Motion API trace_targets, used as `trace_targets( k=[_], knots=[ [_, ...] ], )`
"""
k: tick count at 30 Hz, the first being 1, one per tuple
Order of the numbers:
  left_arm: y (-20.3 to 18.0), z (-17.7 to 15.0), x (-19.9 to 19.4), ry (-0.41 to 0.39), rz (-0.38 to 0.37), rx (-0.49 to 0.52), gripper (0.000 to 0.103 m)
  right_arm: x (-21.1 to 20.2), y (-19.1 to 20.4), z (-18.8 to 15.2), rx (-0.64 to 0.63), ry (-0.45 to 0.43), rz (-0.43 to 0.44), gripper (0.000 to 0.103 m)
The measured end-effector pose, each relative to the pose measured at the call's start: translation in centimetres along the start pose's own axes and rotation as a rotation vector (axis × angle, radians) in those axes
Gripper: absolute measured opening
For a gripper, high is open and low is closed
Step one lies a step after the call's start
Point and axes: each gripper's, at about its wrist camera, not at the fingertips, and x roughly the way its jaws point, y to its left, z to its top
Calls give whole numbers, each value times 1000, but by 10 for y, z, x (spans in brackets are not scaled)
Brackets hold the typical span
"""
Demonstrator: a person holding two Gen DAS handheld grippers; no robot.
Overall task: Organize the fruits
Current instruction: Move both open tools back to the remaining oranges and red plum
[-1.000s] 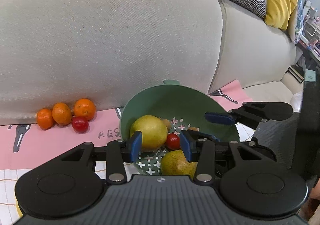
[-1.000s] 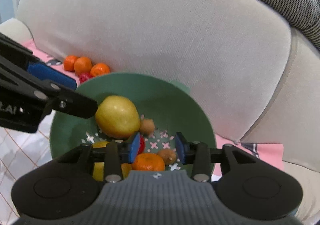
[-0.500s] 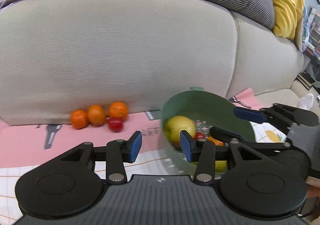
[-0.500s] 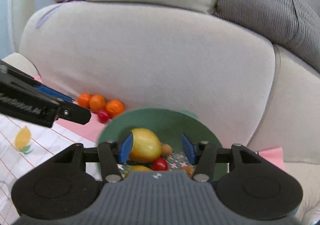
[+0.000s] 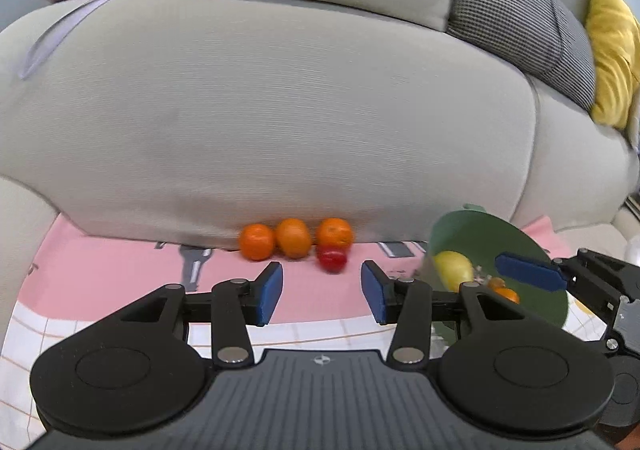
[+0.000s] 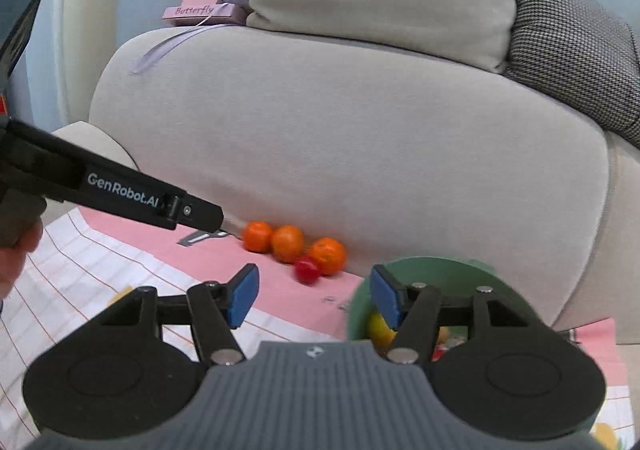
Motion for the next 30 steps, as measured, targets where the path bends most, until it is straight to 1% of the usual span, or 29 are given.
trace_targets(
  k=[3,6,10,13,20,30],
  knots=[
    [18,-6,2,3,15,-32,53,10,15,3,5,-2,18,64],
    [29,-7,3,0,45,-44,53,18,27,6,-4,-1,21,64],
    [38,-6,7,-10,61,-53,53,31,35,11,-4,9,22,64],
    [41,-8,15,1,73,-49,53,41,38,14,-2,19,16,64],
    [50,-11,33,16,69,-68,53,68,44,15,1,48,1,64],
    [70,-17,51,10,63,-107,53,102,55,4,-31,54,-71,64]
  ],
)
